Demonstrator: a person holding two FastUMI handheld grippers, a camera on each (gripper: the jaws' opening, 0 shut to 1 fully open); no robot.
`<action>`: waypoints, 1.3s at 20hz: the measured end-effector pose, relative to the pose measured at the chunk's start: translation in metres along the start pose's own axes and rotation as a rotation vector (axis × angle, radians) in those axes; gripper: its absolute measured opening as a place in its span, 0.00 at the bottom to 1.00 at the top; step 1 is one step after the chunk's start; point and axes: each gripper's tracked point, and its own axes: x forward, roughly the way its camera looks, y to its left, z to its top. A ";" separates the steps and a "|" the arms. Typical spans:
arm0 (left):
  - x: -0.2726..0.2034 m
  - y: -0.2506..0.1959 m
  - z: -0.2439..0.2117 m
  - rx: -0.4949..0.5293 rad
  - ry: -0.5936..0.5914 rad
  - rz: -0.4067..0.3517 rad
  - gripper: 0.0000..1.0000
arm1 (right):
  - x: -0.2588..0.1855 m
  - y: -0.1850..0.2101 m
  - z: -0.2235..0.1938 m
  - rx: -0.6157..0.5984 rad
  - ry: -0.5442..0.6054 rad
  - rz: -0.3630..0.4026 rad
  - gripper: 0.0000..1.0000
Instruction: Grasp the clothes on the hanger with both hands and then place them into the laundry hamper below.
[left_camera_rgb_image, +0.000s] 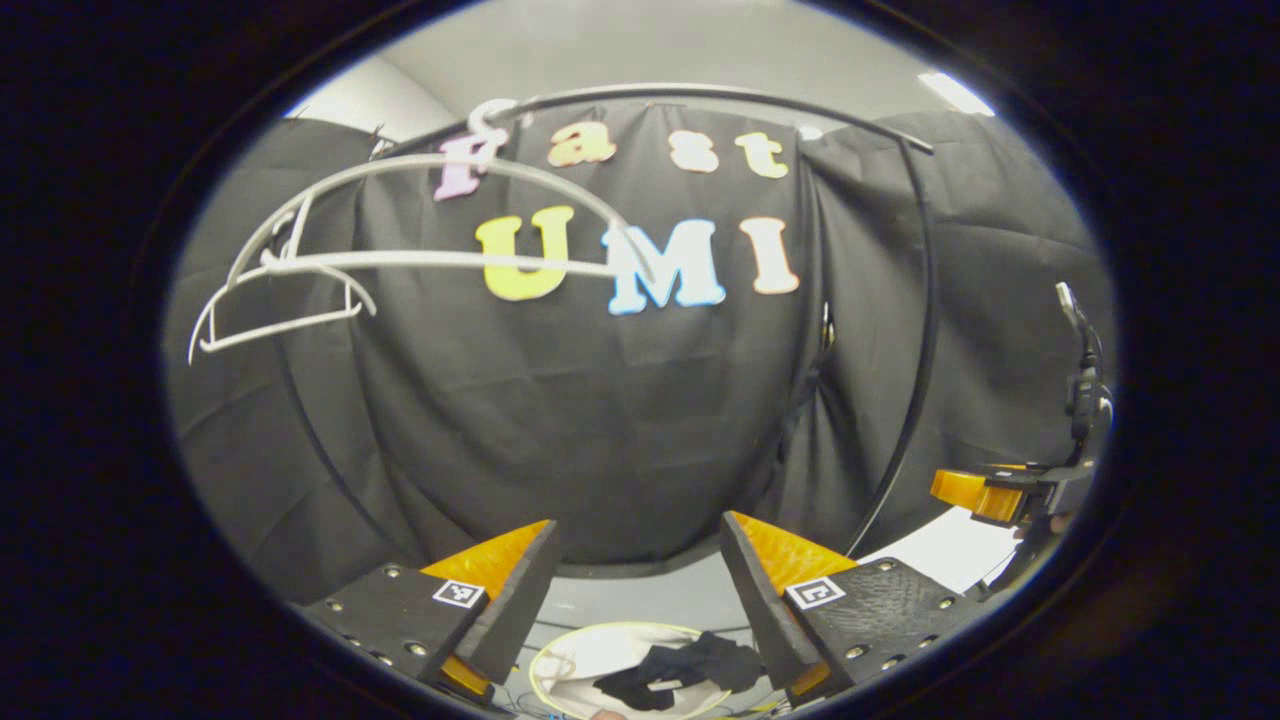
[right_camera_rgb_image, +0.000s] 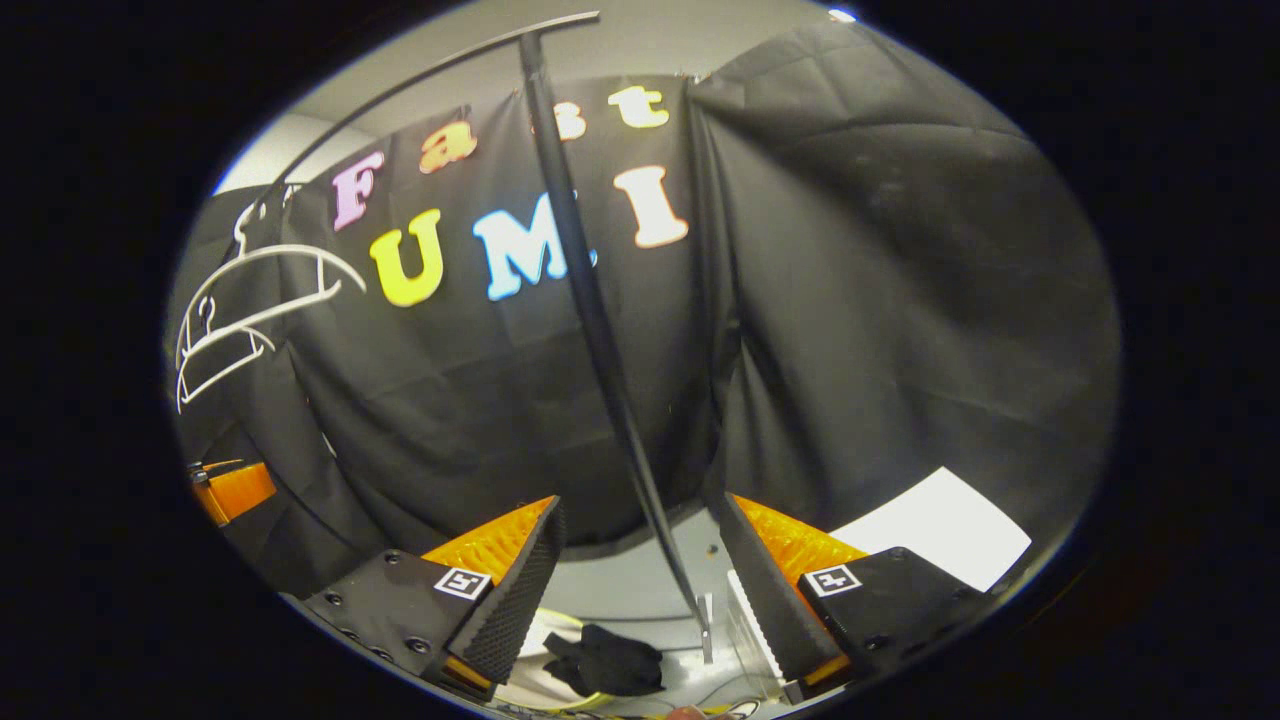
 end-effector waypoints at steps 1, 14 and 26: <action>0.000 -0.010 0.008 -0.003 -0.032 0.000 0.90 | -0.005 -0.003 0.016 0.000 -0.043 0.015 0.98; -0.076 -0.003 0.154 -0.134 -0.403 0.043 0.90 | -0.069 -0.027 0.121 -0.054 -0.390 -0.045 0.98; -0.123 0.059 0.096 -0.188 -0.360 0.115 0.89 | -0.128 -0.013 0.076 -0.076 -0.338 -0.036 0.98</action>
